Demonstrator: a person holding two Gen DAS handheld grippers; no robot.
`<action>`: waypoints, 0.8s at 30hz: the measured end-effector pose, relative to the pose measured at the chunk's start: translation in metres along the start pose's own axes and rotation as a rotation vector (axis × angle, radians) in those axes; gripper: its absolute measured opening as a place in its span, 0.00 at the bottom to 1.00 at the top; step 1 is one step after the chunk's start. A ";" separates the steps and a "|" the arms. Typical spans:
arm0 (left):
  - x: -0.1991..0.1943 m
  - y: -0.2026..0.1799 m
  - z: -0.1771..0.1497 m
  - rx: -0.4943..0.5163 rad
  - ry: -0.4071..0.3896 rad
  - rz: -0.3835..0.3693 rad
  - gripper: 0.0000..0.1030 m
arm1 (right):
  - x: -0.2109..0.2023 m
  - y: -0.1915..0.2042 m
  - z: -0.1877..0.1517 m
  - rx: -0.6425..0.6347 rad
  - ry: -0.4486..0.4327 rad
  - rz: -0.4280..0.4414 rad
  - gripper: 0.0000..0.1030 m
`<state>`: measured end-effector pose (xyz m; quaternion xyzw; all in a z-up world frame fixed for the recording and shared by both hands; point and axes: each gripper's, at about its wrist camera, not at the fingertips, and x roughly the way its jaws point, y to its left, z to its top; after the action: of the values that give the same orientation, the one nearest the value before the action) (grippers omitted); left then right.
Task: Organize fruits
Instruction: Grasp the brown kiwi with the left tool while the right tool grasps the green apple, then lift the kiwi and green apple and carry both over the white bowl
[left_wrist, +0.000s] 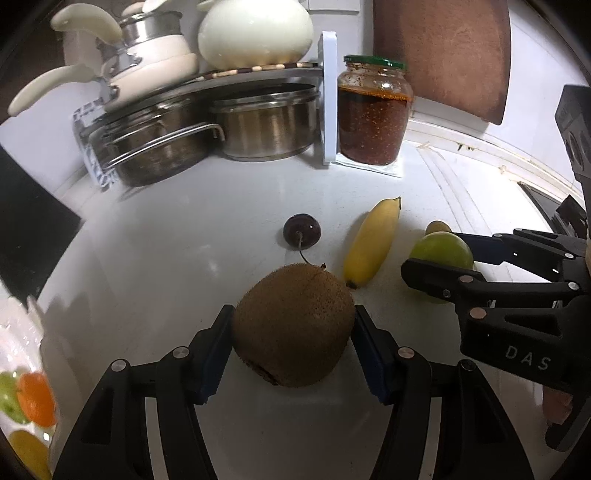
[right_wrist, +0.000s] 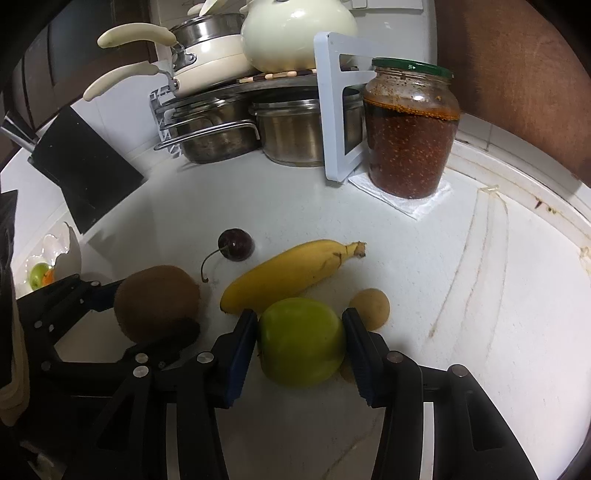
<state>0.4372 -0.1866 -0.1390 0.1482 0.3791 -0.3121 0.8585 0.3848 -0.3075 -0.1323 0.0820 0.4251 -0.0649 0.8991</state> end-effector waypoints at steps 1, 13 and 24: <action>-0.003 0.000 -0.001 -0.006 -0.004 0.003 0.59 | -0.002 -0.001 -0.001 0.001 0.001 -0.001 0.47; -0.059 0.005 -0.008 -0.121 -0.080 0.061 0.59 | -0.041 0.007 0.002 -0.002 -0.058 0.018 0.47; -0.125 0.023 -0.013 -0.199 -0.180 0.146 0.59 | -0.086 0.042 0.017 -0.048 -0.168 0.069 0.47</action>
<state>0.3800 -0.1103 -0.0539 0.0611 0.3177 -0.2217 0.9199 0.3510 -0.2662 -0.0515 0.0692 0.3467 -0.0301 0.9349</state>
